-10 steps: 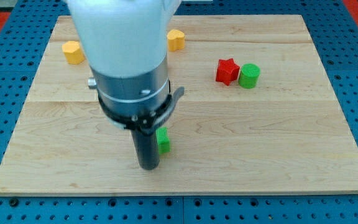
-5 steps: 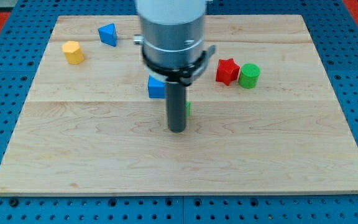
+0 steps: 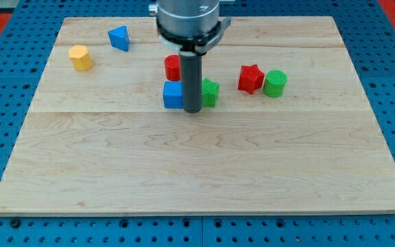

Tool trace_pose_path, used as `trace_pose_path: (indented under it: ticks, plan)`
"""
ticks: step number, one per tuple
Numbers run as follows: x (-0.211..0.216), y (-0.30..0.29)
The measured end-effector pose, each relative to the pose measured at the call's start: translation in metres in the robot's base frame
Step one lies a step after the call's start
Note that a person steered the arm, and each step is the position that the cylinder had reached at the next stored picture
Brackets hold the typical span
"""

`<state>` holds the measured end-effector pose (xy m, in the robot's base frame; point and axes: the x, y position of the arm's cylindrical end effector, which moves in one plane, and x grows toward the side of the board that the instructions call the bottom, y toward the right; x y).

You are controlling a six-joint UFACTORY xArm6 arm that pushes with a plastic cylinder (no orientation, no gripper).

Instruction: Push the green star towards the top right of the board

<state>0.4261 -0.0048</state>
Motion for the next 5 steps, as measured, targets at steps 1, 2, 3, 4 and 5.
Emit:
trace_pose_path:
  ticks: [1, 2, 3, 4, 5]
  plan:
    - [-0.021, 0.018]
    - [-0.044, 0.021]
    - [-0.065, 0.022]
    - [-0.078, 0.035]
    - [-0.094, 0.050]
